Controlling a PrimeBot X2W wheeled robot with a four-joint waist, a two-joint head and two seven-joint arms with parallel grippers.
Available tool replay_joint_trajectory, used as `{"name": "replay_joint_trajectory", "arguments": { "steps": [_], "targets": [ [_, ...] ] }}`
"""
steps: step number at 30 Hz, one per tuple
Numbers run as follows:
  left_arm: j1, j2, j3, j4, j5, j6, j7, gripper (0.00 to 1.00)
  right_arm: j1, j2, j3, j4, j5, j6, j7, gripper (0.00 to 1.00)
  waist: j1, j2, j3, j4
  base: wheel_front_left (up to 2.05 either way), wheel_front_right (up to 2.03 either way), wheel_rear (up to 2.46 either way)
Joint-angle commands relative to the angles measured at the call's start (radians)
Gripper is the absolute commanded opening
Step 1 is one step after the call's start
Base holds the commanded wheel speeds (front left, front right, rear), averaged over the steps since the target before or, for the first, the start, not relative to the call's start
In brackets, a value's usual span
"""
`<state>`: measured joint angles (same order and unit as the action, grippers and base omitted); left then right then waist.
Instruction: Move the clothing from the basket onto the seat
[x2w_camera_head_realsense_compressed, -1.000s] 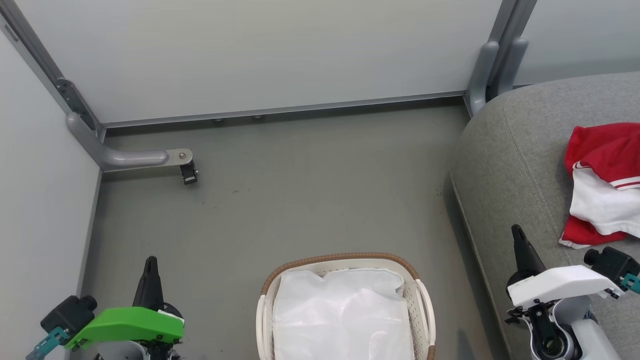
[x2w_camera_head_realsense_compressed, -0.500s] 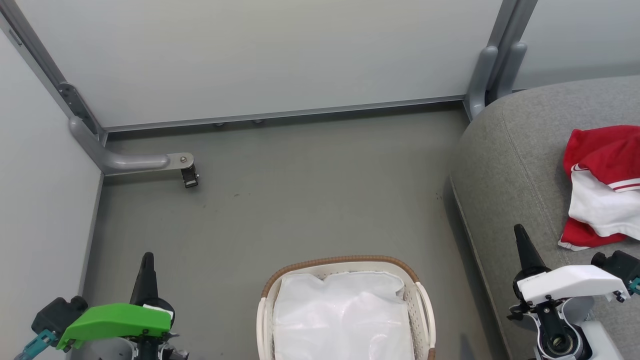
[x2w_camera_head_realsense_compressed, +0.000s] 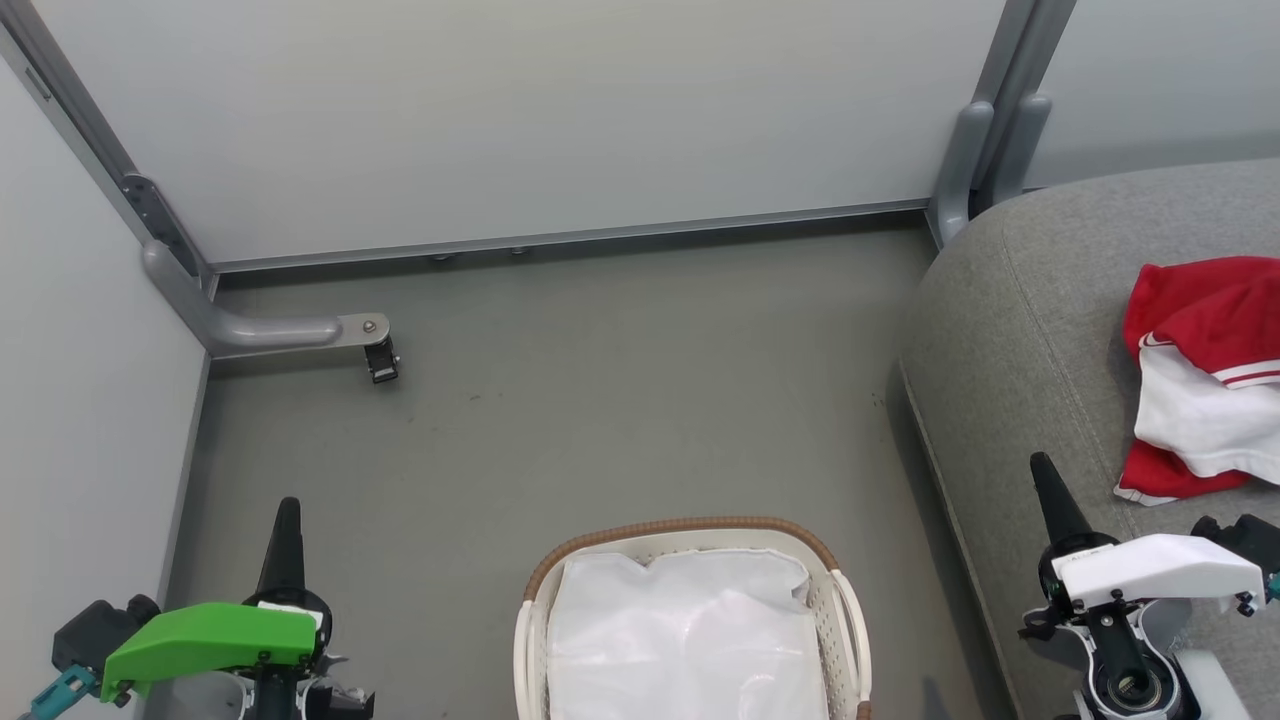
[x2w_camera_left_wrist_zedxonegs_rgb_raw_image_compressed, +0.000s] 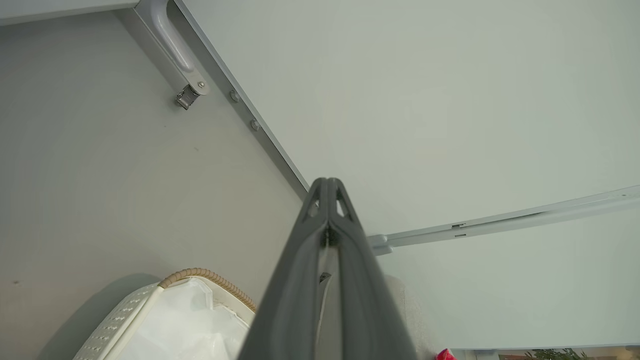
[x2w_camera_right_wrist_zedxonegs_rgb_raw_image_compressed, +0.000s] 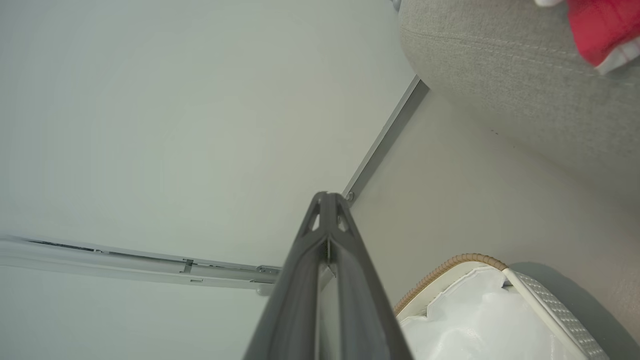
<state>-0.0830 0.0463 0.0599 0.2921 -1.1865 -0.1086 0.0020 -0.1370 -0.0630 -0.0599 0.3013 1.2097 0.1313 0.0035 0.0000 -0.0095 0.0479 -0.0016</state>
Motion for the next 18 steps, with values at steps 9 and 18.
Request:
{"name": "replay_joint_trajectory", "arguments": {
  "steps": [9, 18],
  "targets": [
    [-0.028, 0.005, 0.016, -0.019, -0.099, -0.009, 0.027, 0.00, 0.008, 0.000, -0.016, -0.021, 0.095, -0.001, 0.026, 0.00, 0.0000, 0.0061, -0.008, 0.000, 0.00, 0.00, 0.00],
    [-0.030, 0.005, 0.026, -0.024, -0.177, -0.014, 0.049, 0.00, 0.014, 0.002, -0.026, -0.029, 0.167, -0.001, 0.047, 0.00, 0.0000, 0.0068, -0.016, 0.001, 0.00, 0.00, 0.00]
  ]
}}
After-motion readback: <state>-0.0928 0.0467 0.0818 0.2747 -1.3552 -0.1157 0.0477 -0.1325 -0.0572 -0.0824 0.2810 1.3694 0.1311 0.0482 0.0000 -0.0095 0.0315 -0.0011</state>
